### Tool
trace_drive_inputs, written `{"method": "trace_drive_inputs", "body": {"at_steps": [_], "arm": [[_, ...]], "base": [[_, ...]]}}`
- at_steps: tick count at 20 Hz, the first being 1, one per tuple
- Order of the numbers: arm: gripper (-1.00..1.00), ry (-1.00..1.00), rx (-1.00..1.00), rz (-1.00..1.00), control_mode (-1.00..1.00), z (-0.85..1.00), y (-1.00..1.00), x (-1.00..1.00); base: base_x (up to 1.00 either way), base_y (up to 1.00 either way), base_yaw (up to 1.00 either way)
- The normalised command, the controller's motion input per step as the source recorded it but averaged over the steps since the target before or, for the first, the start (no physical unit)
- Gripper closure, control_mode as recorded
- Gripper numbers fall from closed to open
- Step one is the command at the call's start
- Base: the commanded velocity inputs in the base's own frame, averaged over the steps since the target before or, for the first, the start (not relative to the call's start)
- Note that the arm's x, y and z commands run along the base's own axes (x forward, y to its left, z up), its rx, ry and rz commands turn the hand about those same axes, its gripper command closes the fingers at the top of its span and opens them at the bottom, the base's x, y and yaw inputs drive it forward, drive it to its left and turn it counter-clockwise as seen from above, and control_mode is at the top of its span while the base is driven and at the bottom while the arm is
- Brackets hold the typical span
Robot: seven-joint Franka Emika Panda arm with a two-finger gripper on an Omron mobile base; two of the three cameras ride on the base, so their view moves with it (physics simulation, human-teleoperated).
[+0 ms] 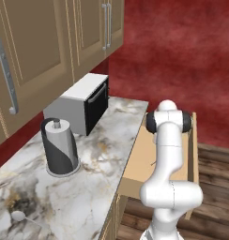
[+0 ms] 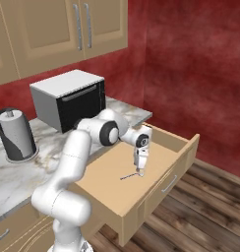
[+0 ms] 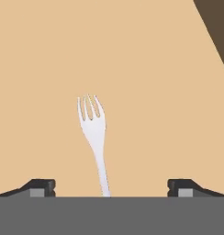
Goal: Organize the utensils by type. Pick up the wooden spoons from the counter and place them in the open cabinet. Then pick up the metallic utensils from the counter and place them in the open drawer.
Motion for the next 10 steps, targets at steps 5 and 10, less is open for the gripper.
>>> {"method": "trace_drive_inputs", "body": {"at_steps": [5, 10], "arm": [[-1.0, -0.11, -0.01, 0.03, -1.0, 0.79, 0.02, -0.17], [-1.0, -0.2, -0.09, 0.37, -1.0, 0.66, 0.15, -0.52]], "base": [[0.0, 0.0, 0.0], [0.0, 0.0, 0.0]]}}
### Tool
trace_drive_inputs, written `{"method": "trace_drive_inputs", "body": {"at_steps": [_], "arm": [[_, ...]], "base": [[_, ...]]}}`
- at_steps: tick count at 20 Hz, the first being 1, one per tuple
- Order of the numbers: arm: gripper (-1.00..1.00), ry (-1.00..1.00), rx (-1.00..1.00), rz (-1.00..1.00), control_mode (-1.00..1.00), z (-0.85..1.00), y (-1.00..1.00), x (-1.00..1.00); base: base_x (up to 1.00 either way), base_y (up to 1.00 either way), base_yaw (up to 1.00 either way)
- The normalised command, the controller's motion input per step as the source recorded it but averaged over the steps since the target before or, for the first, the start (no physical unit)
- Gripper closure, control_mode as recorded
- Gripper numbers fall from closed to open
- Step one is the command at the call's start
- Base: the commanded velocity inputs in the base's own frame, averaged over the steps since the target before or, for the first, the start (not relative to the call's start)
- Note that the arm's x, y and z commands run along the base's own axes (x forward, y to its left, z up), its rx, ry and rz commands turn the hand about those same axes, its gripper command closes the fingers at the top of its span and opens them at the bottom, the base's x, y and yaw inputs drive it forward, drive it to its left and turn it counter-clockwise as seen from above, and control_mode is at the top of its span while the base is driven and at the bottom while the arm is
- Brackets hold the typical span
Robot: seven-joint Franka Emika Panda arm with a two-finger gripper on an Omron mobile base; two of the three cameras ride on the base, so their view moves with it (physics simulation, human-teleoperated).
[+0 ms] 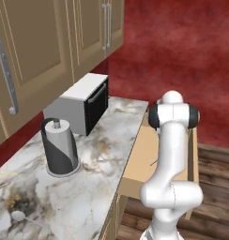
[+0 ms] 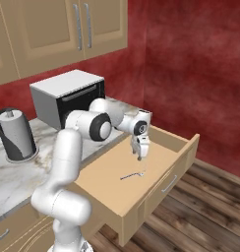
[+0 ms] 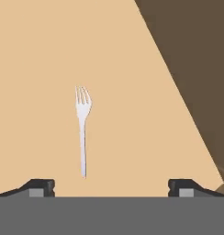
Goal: Organize the utensils by type. Pick up the wooden spoons from the counter and place them in the open cabinet. Then pick up the metallic utensils from the counter and place them in the open drawer.
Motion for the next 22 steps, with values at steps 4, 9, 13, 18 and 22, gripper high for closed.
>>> {"method": "trace_drive_inputs", "body": {"at_steps": [4, 9, 13, 18, 22], "arm": [[-1.0, -0.13, -0.06, 0.54, -1.0, 0.65, 0.26, -0.53], [-1.0, -0.02, 0.0, 0.57, -1.0, 0.56, 0.38, -0.47], [-1.0, 0.0, 0.0, 0.47, -1.0, 0.58, 0.52, -0.26], [-1.0, 0.12, 0.1, 0.39, -1.0, 0.62, 0.51, -0.15], [-1.0, 0.02, 0.13, 0.36, -1.0, 0.41, 0.51, -0.46]], "base": [[0.0, 0.0, 0.0], [0.0, 0.0, 0.0], [0.0, 0.0, 0.0], [0.0, 0.0, 0.0], [0.0, 0.0, 0.0]]}}
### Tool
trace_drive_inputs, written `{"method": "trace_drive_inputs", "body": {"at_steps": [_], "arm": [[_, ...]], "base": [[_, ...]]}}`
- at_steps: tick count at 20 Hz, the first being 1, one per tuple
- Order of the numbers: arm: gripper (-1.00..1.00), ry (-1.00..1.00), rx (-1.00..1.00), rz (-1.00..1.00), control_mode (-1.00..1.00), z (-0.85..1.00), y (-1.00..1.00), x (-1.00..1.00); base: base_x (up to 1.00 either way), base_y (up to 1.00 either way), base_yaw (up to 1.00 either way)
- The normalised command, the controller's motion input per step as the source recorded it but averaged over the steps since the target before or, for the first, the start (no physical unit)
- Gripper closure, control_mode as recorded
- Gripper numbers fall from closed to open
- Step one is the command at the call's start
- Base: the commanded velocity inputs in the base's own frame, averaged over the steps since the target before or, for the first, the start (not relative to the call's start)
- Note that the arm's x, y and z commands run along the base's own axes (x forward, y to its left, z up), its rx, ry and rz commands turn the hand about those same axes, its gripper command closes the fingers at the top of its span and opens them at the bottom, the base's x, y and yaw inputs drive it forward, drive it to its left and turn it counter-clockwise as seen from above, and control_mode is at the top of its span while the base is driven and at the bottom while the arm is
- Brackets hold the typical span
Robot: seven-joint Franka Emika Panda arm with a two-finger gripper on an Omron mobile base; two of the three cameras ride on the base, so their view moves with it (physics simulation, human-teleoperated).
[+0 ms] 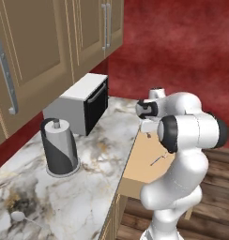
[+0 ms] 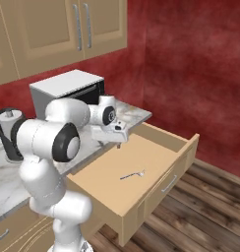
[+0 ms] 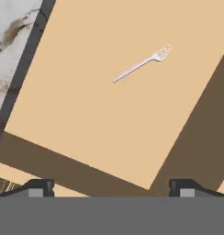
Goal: Organize the utensils by type. Pick up the wooden spoons from the counter and place them in the open cabinet. Then pick up the metallic utensils from the counter and place them in the open drawer.
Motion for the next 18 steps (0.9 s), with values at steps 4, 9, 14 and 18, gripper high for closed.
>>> {"method": "trace_drive_inputs", "body": {"at_steps": [4, 9, 14, 18], "arm": [[-1.0, 0.0, 0.12, 0.41, -1.0, 0.27, 0.47, -0.49], [-1.0, -0.03, 0.18, 0.42, -1.0, 0.23, 0.34, -0.59], [-1.0, -0.07, 0.15, 0.33, -1.0, 0.1, 0.47, -0.54], [-1.0, -0.01, 0.1, 0.17, -1.0, 0.1, 0.47, -0.39]], "base": [[0.0, 0.0, 0.0], [0.0, 0.0, 0.0], [0.0, 0.0, 0.0], [0.0, 0.0, 0.0]]}}
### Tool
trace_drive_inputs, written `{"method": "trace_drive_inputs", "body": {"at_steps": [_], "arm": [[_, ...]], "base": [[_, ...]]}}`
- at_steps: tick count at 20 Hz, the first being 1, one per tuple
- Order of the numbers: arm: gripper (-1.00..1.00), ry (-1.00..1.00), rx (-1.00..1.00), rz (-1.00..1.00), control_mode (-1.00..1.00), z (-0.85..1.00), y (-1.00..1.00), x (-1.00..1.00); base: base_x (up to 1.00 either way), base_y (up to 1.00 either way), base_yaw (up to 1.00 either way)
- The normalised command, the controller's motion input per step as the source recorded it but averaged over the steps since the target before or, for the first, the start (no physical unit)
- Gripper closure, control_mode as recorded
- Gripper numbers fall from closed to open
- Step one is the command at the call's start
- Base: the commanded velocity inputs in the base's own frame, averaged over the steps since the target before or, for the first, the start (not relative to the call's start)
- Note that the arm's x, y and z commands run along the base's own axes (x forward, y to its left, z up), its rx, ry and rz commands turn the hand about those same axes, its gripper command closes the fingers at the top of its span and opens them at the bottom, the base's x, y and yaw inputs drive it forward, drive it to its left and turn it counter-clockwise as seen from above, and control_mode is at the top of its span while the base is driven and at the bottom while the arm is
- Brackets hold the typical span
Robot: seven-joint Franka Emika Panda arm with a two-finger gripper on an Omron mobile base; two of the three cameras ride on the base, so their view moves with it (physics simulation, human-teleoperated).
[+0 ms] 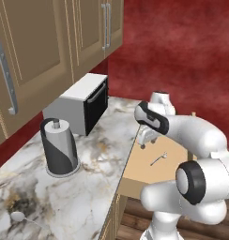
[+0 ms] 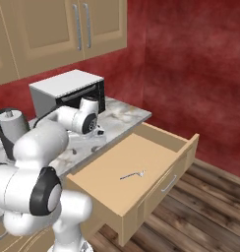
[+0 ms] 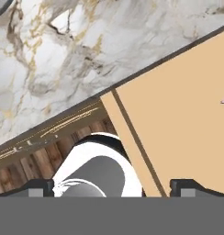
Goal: Organize the utensils by type. Pick up the wooden spoons from the counter and place them in the open cabinet. Then pick up the metallic utensils from the counter and place them in the open drawer.
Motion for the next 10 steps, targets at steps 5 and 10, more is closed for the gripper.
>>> {"method": "trace_drive_inputs", "body": {"at_steps": [5, 10], "arm": [[-1.0, 0.0, 0.0, 0.02, -1.0, 0.13, 0.53, -0.37], [-1.0, -0.01, 0.0, 0.0, -1.0, 0.15, 0.49, -0.55]], "base": [[0.0, 0.0, 0.0], [0.0, 0.0, 0.0]]}}
